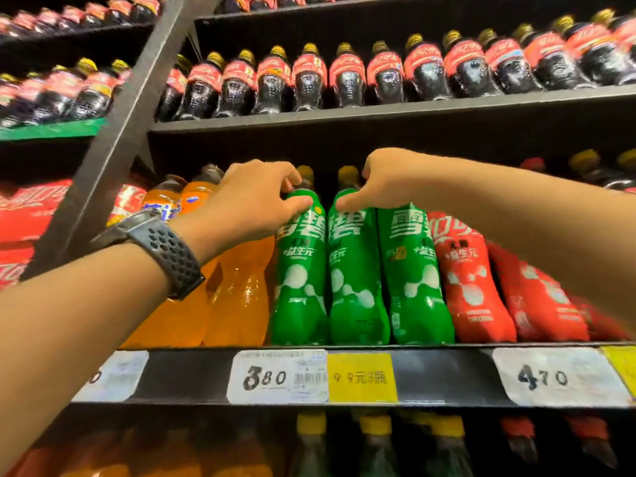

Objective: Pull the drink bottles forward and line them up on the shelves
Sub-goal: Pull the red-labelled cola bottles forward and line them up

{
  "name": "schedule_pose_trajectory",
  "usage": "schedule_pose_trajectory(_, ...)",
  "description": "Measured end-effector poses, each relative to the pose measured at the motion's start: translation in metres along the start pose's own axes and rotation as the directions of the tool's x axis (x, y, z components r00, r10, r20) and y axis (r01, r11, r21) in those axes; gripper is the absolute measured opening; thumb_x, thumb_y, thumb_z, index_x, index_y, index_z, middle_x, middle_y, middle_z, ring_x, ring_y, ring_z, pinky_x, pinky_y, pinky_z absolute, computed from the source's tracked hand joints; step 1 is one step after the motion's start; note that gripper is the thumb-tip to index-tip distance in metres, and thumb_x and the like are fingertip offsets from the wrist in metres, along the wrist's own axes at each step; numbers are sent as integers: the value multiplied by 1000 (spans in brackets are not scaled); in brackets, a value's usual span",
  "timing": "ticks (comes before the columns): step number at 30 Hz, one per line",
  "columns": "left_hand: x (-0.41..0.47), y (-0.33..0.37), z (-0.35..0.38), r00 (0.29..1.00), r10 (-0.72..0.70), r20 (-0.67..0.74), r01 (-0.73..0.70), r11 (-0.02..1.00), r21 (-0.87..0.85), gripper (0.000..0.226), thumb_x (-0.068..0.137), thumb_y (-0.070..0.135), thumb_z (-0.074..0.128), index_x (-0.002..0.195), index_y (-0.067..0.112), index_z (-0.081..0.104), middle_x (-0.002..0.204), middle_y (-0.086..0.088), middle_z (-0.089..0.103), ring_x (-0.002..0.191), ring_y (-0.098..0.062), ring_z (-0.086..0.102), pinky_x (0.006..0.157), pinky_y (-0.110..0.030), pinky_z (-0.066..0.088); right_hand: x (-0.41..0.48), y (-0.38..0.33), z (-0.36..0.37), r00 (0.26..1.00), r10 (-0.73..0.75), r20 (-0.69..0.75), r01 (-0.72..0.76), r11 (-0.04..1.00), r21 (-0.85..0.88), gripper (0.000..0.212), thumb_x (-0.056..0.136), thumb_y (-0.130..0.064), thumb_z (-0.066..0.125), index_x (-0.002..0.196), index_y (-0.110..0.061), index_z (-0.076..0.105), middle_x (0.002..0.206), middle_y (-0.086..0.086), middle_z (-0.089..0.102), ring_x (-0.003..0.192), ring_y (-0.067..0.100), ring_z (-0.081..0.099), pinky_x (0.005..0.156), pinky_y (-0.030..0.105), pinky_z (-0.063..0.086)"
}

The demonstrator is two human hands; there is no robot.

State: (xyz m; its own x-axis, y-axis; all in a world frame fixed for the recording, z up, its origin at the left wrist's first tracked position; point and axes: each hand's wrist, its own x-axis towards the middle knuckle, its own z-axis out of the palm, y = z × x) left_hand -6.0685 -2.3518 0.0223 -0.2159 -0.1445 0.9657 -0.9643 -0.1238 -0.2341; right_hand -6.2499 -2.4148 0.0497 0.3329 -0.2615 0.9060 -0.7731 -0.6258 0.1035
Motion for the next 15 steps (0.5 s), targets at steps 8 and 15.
schedule_pose_trajectory(8, -2, -7, 2, 998, 45, -45, -48, 997, -67, 34, 88, 45, 57, 116, 25, 62, 112, 7, 65, 108, -19, 55, 96, -39, 39, 3, -4, -2, 999, 29, 27, -26, 994, -102, 64, 70, -68, 65, 90, -8, 57, 85, 5, 57, 82, 26, 52, 69, 29, 40)
schedule_pose_trajectory(15, -7, -33, -23, 997, 28, -66, -32, 998, -62, 30, 96, 20, 46, 123, 21, 60, 124, -2, 60, 119, -21, 48, 95, -34, 37, -2, 3, -9, 993, 63, 98, -59, 997, -42, 67, 75, -61, 67, 118, -10, 61, 111, 7, 63, 99, 26, 60, 90, 38, 50)
